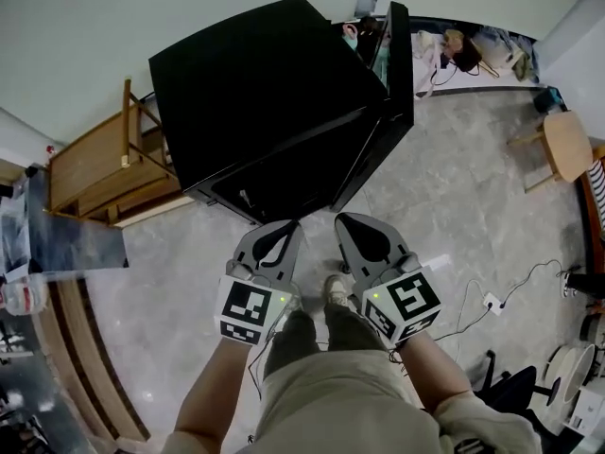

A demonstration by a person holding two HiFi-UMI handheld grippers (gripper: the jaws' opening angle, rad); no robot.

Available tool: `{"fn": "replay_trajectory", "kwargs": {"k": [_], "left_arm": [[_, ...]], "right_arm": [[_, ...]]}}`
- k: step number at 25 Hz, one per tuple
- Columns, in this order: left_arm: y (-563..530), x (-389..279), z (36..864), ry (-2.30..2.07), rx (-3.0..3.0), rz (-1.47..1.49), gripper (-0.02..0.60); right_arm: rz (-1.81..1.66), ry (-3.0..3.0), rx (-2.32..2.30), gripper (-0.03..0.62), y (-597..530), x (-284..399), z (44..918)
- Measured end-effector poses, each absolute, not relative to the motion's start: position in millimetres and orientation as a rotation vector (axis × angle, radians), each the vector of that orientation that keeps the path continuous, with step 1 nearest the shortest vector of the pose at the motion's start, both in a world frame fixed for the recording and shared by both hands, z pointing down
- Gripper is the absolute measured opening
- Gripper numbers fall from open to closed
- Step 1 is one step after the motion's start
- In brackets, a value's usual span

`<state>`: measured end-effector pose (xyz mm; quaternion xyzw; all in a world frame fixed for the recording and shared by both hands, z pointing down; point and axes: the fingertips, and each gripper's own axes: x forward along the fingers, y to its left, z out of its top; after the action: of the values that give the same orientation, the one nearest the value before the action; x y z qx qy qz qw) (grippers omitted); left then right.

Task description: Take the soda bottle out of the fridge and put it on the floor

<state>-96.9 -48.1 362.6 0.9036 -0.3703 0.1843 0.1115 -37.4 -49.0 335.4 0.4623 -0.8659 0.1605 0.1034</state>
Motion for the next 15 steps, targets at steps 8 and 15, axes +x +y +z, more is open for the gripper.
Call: {"fn": "replay_trajectory", "kwargs": {"k": [8,15], "left_arm": [[-34,-143,266,-1.273,2.72,0.392,0.006],[-11,-165,195,-1.388,2.808,0.315,0.006]], "right_arm": [[0.255,-2.663,1.281,-0.005,-39,-73,253],[0.167,-2.826,1.173,-0.005,-25,-95,176]]}}
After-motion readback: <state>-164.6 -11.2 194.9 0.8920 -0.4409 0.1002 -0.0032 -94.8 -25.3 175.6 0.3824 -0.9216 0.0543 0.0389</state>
